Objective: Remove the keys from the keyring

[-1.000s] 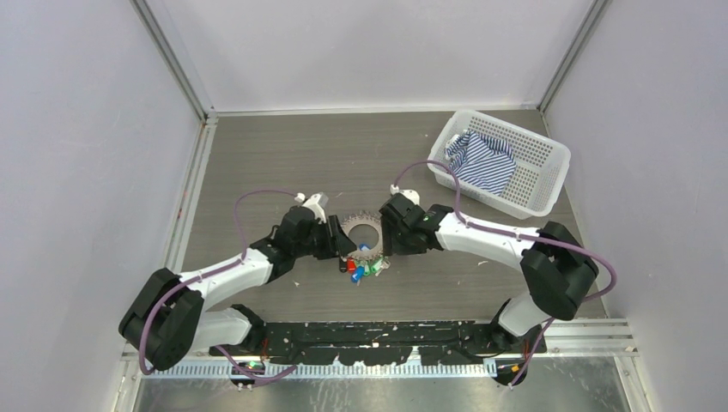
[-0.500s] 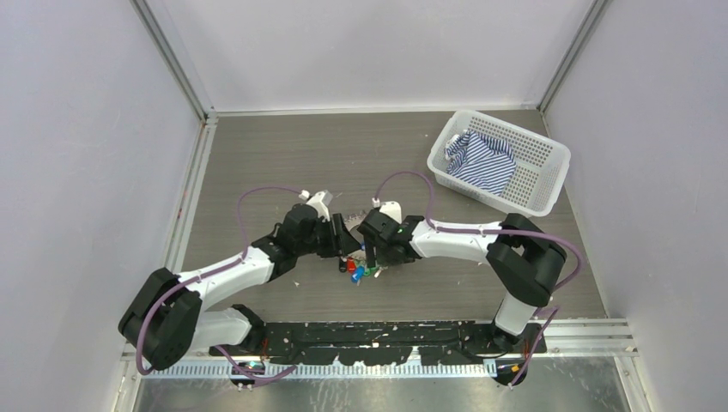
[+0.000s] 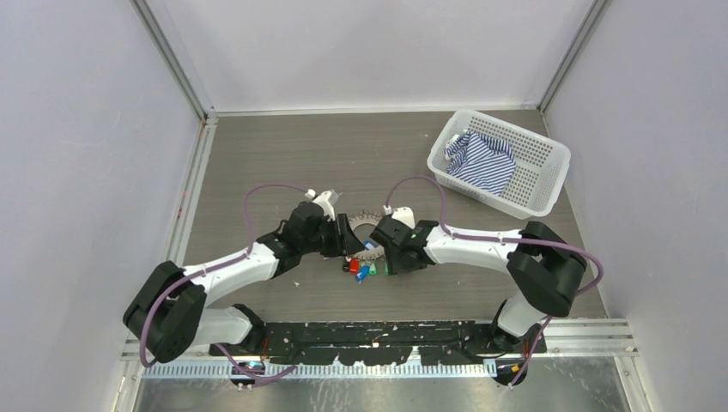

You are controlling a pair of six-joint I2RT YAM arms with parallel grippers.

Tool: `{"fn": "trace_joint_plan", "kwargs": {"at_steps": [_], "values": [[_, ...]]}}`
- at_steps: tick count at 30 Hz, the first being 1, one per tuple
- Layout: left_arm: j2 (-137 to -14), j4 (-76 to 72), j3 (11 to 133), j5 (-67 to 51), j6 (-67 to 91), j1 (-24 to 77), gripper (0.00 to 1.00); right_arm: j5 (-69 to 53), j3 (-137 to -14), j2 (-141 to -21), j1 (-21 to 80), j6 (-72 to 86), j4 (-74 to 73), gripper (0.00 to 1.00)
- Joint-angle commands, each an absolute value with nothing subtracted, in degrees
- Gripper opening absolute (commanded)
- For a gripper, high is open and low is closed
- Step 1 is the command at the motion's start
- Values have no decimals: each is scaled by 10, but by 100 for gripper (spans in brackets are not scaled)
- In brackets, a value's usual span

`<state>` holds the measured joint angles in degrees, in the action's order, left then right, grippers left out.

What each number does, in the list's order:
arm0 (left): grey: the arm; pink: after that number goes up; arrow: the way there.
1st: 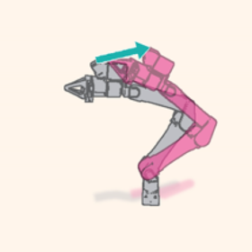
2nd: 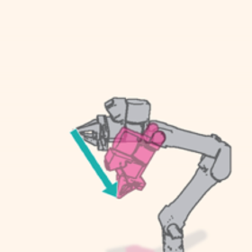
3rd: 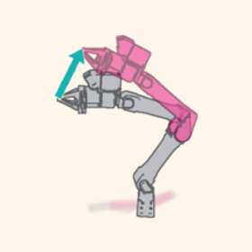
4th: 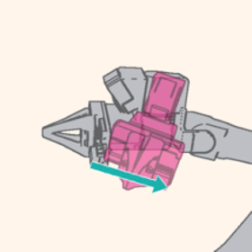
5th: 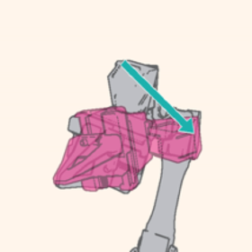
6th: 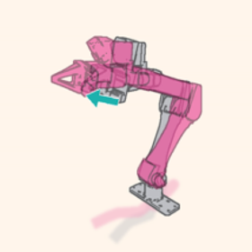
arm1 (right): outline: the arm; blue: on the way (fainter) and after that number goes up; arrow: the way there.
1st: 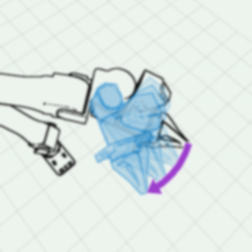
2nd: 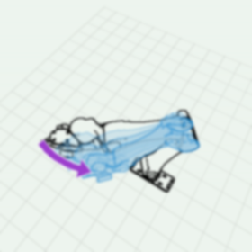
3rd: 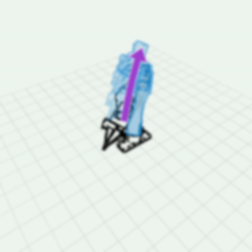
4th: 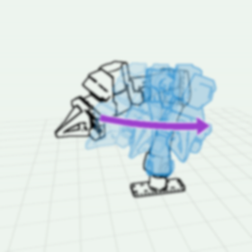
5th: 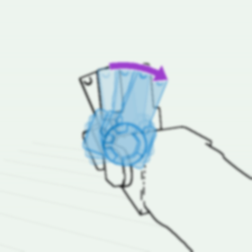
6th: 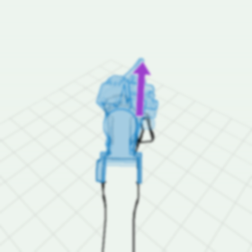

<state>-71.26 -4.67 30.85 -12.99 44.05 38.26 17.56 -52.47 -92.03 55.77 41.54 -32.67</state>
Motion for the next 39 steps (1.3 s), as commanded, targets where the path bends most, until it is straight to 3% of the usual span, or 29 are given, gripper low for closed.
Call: {"fn": "trace_joint_plan", "kwargs": {"at_steps": [1, 4, 6, 15, 24, 33, 39], "values": [[-724, -39, 342, -136, 423, 396, 46, 202, -518, -879, 553, 397, -384, 52], [-736, -48, 352, -132, 427, 412, 46, 216, -511, -855, 540, 404, -398, 44], [-749, -62, 356, -128, 437, 423, 45, 208, -505, -828, 532, 411, -377, 43], [-832, -222, 331, -151, 516, 461, 38, 149, -506, -844, 532, 424, -251, 65], [-880, -189, 299, -71, 556, 473, 20, 124, -491, -882, 542, 435, -202, 71], [-833, -115, 280, -28, 544, 473, 17, 148, -497, -929, 549, 416, -237, 52], [-817, -84, 282, -13, 528, 467, 17, 166, -477, -905, 549, 401, -251, 34]]}}
